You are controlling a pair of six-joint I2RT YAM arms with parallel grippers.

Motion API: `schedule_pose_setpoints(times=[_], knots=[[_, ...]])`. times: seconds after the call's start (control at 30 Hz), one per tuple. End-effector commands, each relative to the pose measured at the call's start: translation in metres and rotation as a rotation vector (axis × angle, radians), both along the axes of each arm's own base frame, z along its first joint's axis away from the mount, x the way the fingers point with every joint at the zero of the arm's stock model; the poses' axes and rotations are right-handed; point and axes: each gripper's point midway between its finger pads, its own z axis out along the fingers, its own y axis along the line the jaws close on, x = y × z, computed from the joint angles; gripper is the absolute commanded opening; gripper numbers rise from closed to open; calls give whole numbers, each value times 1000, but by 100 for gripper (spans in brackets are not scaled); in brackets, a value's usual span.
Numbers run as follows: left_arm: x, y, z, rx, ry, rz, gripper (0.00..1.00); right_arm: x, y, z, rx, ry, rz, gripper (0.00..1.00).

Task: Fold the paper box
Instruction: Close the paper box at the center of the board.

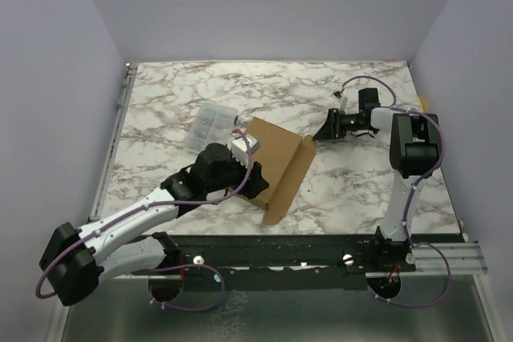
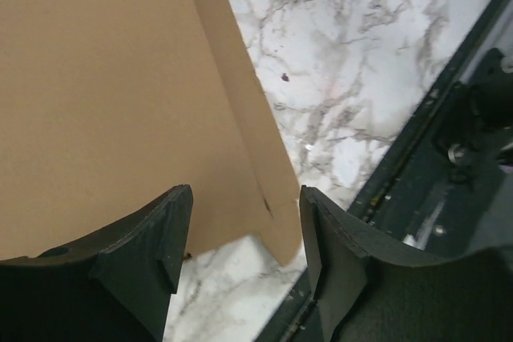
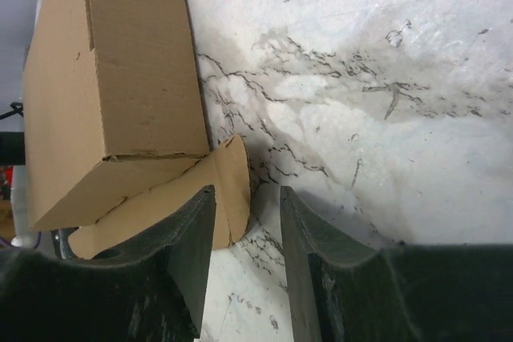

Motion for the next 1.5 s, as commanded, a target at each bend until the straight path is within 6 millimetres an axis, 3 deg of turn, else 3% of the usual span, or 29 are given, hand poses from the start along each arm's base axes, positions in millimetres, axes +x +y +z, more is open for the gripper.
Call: schedule_pose_setpoints(times=[0.0, 0.07, 0.23, 0.4, 0.5, 0.67, 1.2, 1.33, 1.47], knots=[[-47, 13, -9, -90, 299, 62, 60, -13, 7, 1, 44, 39, 63, 42], [-65, 18, -16, -141, 435, 111, 58, -19, 19, -1, 39, 44, 97, 41], [-101, 26, -51, -170, 689, 215, 51, -20, 24, -2, 30, 51, 104, 36], [-119, 26, -84, -115, 780, 325, 47, -19, 23, 2, 24, 31, 99, 27], [-128, 18, -92, -97, 800, 314, 47, -20, 23, 5, 21, 14, 103, 22], [-128, -3, -90, -177, 814, 306, 41, -26, 21, 11, 0, -27, 117, 12], [-109, -35, -85, -290, 800, 307, 39, -40, 32, 16, -89, -125, 165, 5], [-105, -37, -80, -312, 790, 318, 43, -42, 29, 13, -125, -145, 159, 3], [-99, -22, -79, -301, 774, 398, 57, -41, 26, 11, -152, -155, 141, 2]])
